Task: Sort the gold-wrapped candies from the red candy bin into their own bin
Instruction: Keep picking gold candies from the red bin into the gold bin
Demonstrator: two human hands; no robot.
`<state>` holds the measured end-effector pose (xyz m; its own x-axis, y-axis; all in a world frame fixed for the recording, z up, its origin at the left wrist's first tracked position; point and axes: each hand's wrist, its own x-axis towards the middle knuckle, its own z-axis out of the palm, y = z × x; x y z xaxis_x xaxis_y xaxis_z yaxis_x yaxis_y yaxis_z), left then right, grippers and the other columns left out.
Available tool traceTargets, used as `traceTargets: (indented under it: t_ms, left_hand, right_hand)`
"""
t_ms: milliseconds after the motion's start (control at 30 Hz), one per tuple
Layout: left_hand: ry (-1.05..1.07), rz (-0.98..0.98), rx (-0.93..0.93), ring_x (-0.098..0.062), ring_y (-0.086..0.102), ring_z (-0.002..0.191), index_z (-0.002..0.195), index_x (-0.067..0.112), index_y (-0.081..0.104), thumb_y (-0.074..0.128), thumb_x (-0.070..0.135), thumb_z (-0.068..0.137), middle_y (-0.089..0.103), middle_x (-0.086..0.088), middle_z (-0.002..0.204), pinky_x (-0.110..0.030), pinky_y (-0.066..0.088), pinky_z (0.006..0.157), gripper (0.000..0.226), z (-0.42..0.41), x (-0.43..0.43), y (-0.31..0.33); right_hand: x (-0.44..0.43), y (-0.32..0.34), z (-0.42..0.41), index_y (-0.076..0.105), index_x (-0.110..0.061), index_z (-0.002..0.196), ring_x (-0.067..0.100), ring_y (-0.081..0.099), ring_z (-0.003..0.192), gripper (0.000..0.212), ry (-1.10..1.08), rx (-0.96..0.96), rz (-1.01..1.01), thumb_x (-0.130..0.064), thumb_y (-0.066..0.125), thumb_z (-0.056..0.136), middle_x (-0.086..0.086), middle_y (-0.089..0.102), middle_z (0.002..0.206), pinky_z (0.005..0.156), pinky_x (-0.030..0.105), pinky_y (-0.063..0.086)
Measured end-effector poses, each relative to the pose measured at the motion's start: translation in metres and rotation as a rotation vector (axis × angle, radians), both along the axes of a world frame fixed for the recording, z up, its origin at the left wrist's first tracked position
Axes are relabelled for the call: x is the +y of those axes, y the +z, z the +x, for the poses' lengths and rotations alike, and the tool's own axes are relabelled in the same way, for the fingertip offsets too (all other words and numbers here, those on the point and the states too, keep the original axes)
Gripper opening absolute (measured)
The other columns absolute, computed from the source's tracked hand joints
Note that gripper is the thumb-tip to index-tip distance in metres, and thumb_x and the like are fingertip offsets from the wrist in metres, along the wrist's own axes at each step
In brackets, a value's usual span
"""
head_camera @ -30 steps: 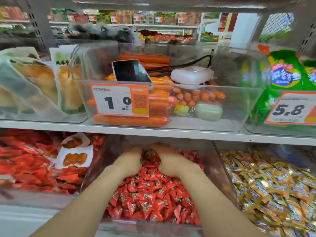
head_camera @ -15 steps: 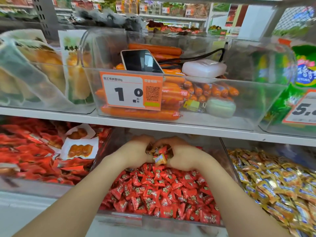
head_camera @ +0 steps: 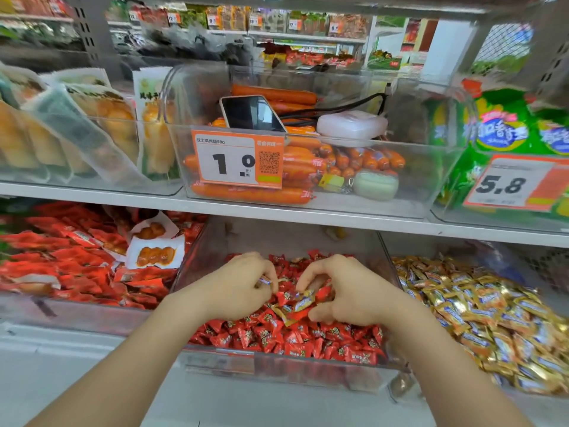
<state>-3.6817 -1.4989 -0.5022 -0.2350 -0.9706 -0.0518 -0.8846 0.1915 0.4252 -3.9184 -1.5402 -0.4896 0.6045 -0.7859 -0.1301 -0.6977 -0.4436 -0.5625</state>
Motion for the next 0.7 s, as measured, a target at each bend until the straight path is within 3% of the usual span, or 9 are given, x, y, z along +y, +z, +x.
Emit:
traceTargets:
  t_ms: [100, 167, 267, 367, 467, 533, 700]
  left_hand:
    - [0.061, -0.012, 0.075, -0.003, 0.055, 0.062, 0.087, 0.017, 0.064, 0.05, 0.024, 0.1, 0.065, 0.002, 0.081, -0.025, 0.048, 0.06, 0.021, -0.005, 0.007, 0.003]
    - [0.055, 0.0, 0.087, -0.006, 0.054, 0.058, 0.085, 0.018, 0.061, 0.052, 0.028, 0.099, 0.064, 0.005, 0.075, -0.026, 0.042, 0.055, 0.02, -0.012, 0.012, 0.002]
    - [-0.011, 0.011, 0.045, -0.004, 0.057, 0.07, 0.089, 0.027, 0.061, 0.072, 0.045, 0.088, 0.063, 0.011, 0.082, -0.024, 0.046, 0.062, 0.021, -0.023, 0.02, -0.001]
    - [-0.049, -0.005, -0.115, -0.011, 0.057, 0.09, 0.099, 0.028, 0.06, 0.081, 0.051, 0.083, 0.06, 0.01, 0.097, -0.037, 0.053, 0.079, 0.035, -0.03, 0.02, -0.01]
    - [-0.049, -0.061, -0.124, -0.015, 0.058, 0.092, 0.097, 0.029, 0.062, 0.071, 0.043, 0.092, 0.057, 0.009, 0.098, -0.04, 0.055, 0.082, 0.017, -0.03, 0.017, -0.016]
    - [-0.06, -0.064, -0.087, -0.014, 0.057, 0.089, 0.092, 0.031, 0.059, 0.059, 0.039, 0.097, 0.054, 0.009, 0.097, -0.039, 0.054, 0.082, 0.01, -0.03, 0.017, -0.015]
    - [0.018, -0.167, 0.013, -0.014, 0.051, 0.077, 0.073, 0.025, 0.045, 0.04, 0.04, 0.101, 0.049, 0.004, 0.082, -0.039, 0.044, 0.072, 0.031, -0.037, 0.019, -0.012]
  right_hand:
    - [0.008, 0.003, -0.01, 0.067, -0.026, 0.103, 0.024, 0.074, 0.054, 0.024, -0.08, -0.104, 0.035, -0.014, 0.082, 0.089, 0.009, 0.076, 0.069, 0.057, 0.035, 0.062]
    - [0.013, 0.005, -0.013, 0.063, -0.027, 0.108, 0.024, 0.073, 0.052, 0.024, -0.124, -0.13, 0.046, -0.021, 0.08, 0.093, 0.01, 0.075, 0.064, 0.056, 0.037, 0.063]
    - [0.015, 0.002, -0.015, 0.062, -0.026, 0.115, 0.025, 0.074, 0.056, 0.024, -0.186, -0.179, 0.106, -0.028, 0.077, 0.096, 0.012, 0.076, 0.069, 0.053, 0.039, 0.063]
    - [0.013, -0.003, -0.016, 0.064, -0.025, 0.114, 0.024, 0.076, 0.063, 0.026, -0.248, -0.239, 0.099, -0.034, 0.078, 0.094, 0.009, 0.077, 0.077, 0.055, 0.044, 0.064]
    - [0.012, -0.004, -0.017, 0.07, -0.025, 0.092, 0.0, 0.069, 0.067, 0.023, -0.25, -0.193, -0.031, -0.045, 0.081, 0.088, -0.004, 0.074, 0.078, 0.064, 0.03, 0.058]
    - [0.013, -0.002, -0.016, 0.071, -0.022, 0.082, 0.004, 0.068, 0.069, 0.027, -0.231, -0.183, -0.05, -0.048, 0.08, 0.086, -0.006, 0.073, 0.076, 0.068, 0.027, 0.053]
    - [0.017, 0.006, -0.014, 0.063, -0.01, 0.078, 0.013, 0.054, 0.059, 0.032, -0.262, -0.247, -0.013, -0.037, 0.057, 0.094, 0.002, 0.066, 0.067, 0.062, 0.033, 0.044]
